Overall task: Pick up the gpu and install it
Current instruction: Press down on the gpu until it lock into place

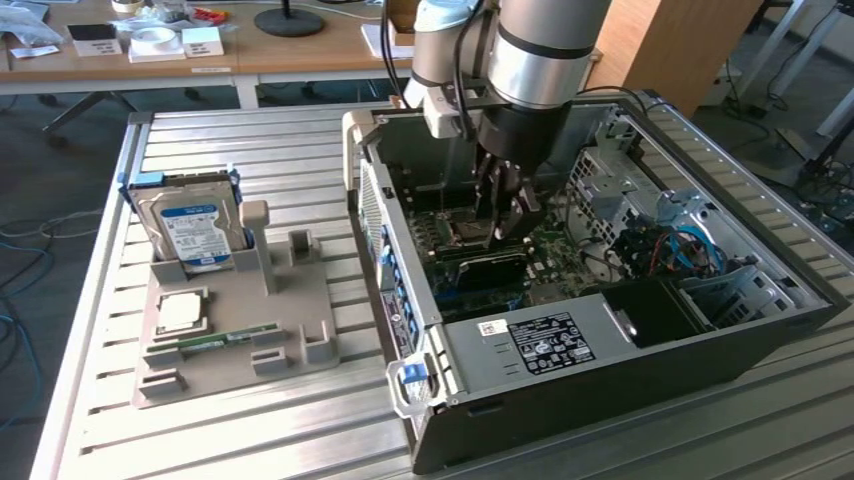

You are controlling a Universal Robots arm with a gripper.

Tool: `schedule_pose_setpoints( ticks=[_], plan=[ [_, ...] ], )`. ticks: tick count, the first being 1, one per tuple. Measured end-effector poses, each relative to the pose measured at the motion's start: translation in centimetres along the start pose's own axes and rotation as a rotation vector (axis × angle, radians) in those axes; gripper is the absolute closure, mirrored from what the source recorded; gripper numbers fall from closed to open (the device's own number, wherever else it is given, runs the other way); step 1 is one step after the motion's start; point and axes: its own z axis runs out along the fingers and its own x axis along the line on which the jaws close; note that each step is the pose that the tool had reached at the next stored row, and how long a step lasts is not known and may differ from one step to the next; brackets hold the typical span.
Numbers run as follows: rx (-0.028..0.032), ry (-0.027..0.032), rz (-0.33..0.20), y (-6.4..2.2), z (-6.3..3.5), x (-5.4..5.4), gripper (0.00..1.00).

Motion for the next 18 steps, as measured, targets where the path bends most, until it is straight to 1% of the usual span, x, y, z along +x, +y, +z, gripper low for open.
schedule_pose_setpoints(
  ticks=[11,12,13,15,18],
  plan=[
    [0.0000,0.0000,0.000,0.00,0.00,0.00,0.48],
    [0.0000,0.0000,0.000,0.00,0.00,0.00,0.49],
    [0.0000,0.0000,0.000,0.00,0.00,0.00,0.56],
    [0.0000,0.0000,0.000,0.00,0.00,0.00,0.56],
    [0.0000,0.0000,0.000,0.00,0.00,0.00,0.74]
  ],
)
